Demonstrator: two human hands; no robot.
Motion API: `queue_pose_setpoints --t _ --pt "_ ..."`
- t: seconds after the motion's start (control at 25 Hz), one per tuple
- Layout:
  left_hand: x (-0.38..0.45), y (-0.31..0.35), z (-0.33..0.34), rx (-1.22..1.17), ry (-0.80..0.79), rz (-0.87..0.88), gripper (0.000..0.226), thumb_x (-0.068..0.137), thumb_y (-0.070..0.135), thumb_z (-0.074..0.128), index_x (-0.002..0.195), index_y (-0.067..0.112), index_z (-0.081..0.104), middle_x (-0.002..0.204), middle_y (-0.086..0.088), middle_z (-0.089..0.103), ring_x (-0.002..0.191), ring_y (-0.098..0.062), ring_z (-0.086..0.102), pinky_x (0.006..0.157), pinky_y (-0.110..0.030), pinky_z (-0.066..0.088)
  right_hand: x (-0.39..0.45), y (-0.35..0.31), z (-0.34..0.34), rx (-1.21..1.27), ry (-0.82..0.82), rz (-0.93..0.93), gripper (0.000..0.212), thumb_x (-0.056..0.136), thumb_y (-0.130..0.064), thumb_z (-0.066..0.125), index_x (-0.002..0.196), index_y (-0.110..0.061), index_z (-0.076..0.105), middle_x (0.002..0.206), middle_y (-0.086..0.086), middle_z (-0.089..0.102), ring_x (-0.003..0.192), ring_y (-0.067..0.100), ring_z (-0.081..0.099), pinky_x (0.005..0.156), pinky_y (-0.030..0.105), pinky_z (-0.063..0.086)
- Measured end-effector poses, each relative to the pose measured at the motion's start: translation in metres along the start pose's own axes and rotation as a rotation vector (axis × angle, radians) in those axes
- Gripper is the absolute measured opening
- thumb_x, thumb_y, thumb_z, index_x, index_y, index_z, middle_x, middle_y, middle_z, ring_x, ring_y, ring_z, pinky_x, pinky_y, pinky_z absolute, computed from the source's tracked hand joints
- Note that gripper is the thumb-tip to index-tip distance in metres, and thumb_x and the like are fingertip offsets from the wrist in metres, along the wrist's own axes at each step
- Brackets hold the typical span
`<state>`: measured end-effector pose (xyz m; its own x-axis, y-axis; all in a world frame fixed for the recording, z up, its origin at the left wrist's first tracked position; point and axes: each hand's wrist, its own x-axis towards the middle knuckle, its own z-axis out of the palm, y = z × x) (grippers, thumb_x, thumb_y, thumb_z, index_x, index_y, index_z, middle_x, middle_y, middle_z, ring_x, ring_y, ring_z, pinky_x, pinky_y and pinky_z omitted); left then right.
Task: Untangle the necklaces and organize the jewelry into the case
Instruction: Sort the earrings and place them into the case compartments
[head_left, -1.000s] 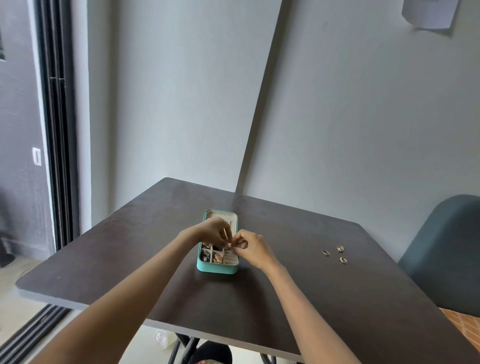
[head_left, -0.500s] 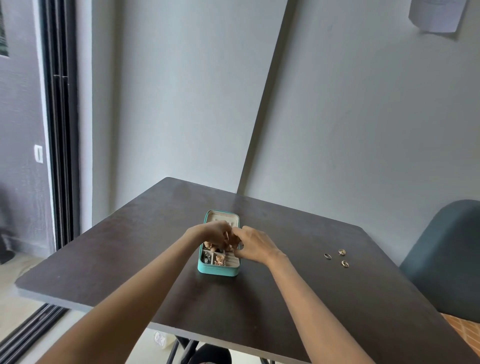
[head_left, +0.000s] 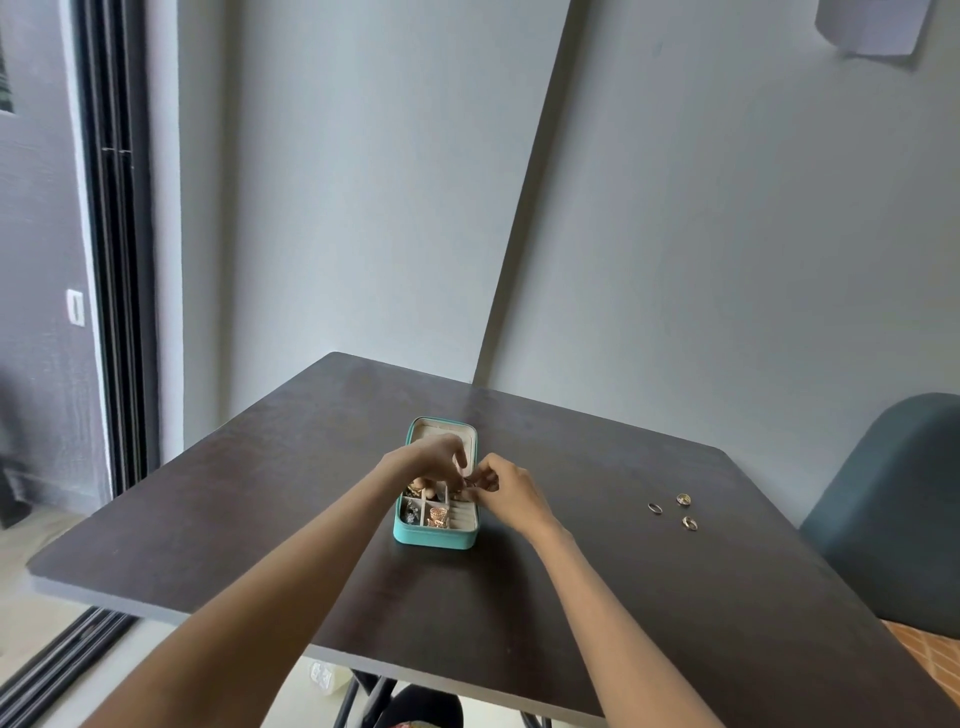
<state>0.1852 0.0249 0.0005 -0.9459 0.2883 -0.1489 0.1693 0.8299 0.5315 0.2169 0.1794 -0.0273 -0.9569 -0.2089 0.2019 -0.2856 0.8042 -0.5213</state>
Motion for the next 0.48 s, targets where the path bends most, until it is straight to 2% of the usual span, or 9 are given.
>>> queue_pose_setpoints --t 0.12,0.32,0.4,0.48 --pt "0.001 0.002 0.002 -0.005 0.006 -0.026 0.047 0.077 0.004 0.064 0.12 0.011 0.046 0.076 -0.004 0.052 0.041 -0.013 0.047 0.033 -0.021 0.034 0.003 0.0 0.004 0.032 -0.028 0.033 0.019 0.08 -0.028 0.071 0.089 -0.024 0.055 0.091 -0.005 0.063 0.083 0.014 0.057 0.077 0.032 0.047" --pt "0.001 0.004 0.002 -0.023 0.022 -0.024 0.047 0.078 0.006 0.065 0.121 0.011 0.047 0.09 -0.009 0.056 0.045 -0.013 0.049 0.036 -0.021 0.036 0.005 0.001 0.003 0.06 -0.047 0.066 0.02 0.08 -0.032 0.07 0.088 -0.026 0.053 0.09 -0.007 0.06 0.083 0.013 0.055 0.075 0.031 0.045" --pt "0.002 0.007 0.003 -0.048 0.057 0.003 0.038 0.083 0.011 0.063 0.119 0.01 0.051 0.081 -0.005 0.057 0.045 -0.013 0.049 0.037 -0.021 0.038 0.004 0.006 0.001 0.156 -0.002 0.11 0.017 0.082 -0.034 0.068 0.086 -0.025 0.055 0.086 -0.007 0.06 0.081 0.012 0.055 0.071 0.027 0.041" --pt "0.005 0.015 0.005 -0.11 0.164 0.054 0.026 0.088 0.017 0.059 0.113 0.008 0.056 0.068 0.001 0.057 0.049 -0.011 0.05 0.043 -0.022 0.04 0.004 0.015 -0.004 0.257 0.113 0.158 0.011 0.086 -0.03 0.064 0.083 -0.023 0.056 0.082 -0.004 0.06 0.081 0.015 0.057 0.07 0.024 0.04"
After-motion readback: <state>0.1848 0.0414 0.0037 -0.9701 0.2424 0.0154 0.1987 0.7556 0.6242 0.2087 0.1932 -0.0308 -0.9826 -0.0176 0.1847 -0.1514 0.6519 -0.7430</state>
